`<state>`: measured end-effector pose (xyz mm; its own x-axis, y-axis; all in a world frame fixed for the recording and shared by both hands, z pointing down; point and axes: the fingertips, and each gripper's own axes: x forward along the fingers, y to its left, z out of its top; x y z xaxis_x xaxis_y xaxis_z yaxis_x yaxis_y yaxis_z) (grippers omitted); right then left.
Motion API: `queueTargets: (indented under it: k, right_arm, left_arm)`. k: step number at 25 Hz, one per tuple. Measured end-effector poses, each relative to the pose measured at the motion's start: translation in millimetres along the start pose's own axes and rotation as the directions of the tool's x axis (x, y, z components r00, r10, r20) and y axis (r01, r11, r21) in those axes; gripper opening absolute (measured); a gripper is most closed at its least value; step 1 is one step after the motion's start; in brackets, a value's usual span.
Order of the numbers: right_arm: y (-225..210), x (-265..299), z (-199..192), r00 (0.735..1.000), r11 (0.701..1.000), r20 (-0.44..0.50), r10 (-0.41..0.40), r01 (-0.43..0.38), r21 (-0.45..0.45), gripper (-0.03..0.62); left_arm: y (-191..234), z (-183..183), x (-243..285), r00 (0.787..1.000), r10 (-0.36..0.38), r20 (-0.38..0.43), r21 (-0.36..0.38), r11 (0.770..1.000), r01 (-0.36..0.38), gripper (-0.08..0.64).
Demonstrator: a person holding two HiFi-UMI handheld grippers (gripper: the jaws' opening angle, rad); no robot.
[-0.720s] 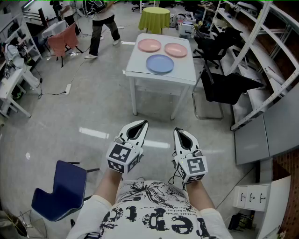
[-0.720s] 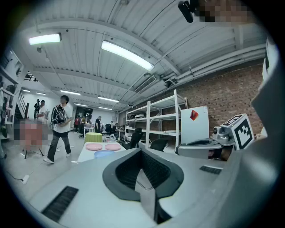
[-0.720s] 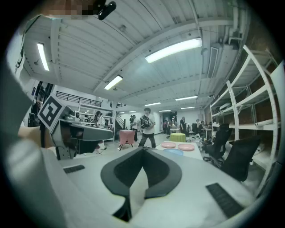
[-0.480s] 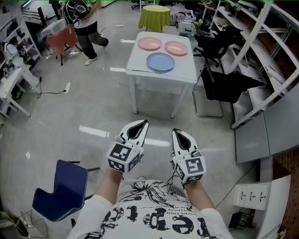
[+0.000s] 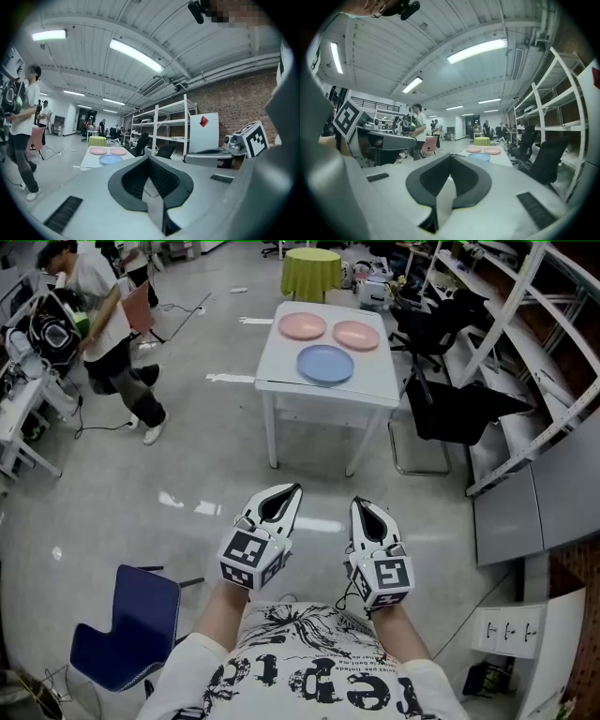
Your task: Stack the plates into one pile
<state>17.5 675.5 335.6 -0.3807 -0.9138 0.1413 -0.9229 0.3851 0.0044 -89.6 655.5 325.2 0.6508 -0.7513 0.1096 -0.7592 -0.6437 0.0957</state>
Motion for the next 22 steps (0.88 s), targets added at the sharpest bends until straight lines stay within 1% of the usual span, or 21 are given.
queueTargets:
  k: [5,8,12,18,22]
  right_arm:
    - [8,14,-15,1.0,0.999,-0.028,0.006,-0.004,0.043,0.005]
    - [22,27,-25,0.999,0.999,-0.049,0.003,-0.001,0.045,0.005]
    - [31,46,-31,0.998,0.999,-0.062,0.002,0.001,0.047,0.006]
    - [23,76,-42,0.996,0.998,-0.085,0.014,-0.008,0.068,0.006]
    - [4,106,-45,0.996,0.998,-0.089,0.029,-0.024,0.056,0.006]
  left_arm:
    - [22,-11,-4,1.0,0.013,-0.009,-0.036,0.999,-0.013,0.003]
    - [42,-17,-10,1.0,0.013,-0.008,-0.049,0.999,-0.013,0.003]
    - [65,-22,-12,1.0,0.009,-0.005,-0.05,0.999,-0.01,0.003]
    - [83,-34,6,1.0,0.0,-0.03,-0.059,0.998,-0.001,0.003]
    - [102,-35,34,0.999,0.027,-0.026,-0.065,0.997,-0.028,0.003]
